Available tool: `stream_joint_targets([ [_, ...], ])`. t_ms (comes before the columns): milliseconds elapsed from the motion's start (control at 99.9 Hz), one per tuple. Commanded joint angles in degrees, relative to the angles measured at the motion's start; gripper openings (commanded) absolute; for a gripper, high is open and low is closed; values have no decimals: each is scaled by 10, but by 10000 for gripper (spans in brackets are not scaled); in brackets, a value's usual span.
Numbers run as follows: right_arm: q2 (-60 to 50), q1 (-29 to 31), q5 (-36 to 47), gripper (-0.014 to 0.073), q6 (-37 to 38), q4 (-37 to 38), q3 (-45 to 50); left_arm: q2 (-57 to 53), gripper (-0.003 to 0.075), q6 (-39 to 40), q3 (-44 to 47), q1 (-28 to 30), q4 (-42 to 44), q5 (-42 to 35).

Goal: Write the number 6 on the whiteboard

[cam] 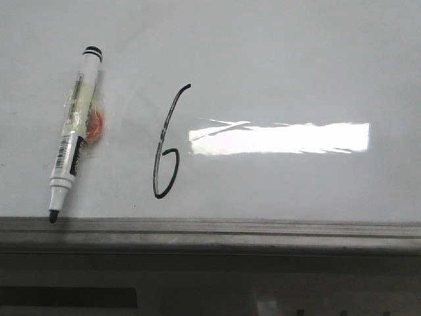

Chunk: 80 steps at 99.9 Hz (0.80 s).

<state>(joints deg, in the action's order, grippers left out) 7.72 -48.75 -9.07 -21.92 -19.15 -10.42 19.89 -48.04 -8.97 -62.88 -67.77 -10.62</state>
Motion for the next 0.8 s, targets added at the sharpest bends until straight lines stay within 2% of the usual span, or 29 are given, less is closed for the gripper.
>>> stream_joint_targets([
  [0,4,4,48,-64,-6,5,-14,3,-20,-1,-17,1,9,-13],
  [410,4,4,48,-64,-6,5,-14,3,-20,-1,-17,1,21,-13],
  [631,4,4,48,-64,-6,5,-14,3,-20,21,3,23,170,-14],
  [691,4,4,48,-64,-6,5,-14,3,-20,65,7,40,209,-13],
  [791,4,4,48,-64,-6,5,-14,2,-20,161,10,78,321,-13],
])
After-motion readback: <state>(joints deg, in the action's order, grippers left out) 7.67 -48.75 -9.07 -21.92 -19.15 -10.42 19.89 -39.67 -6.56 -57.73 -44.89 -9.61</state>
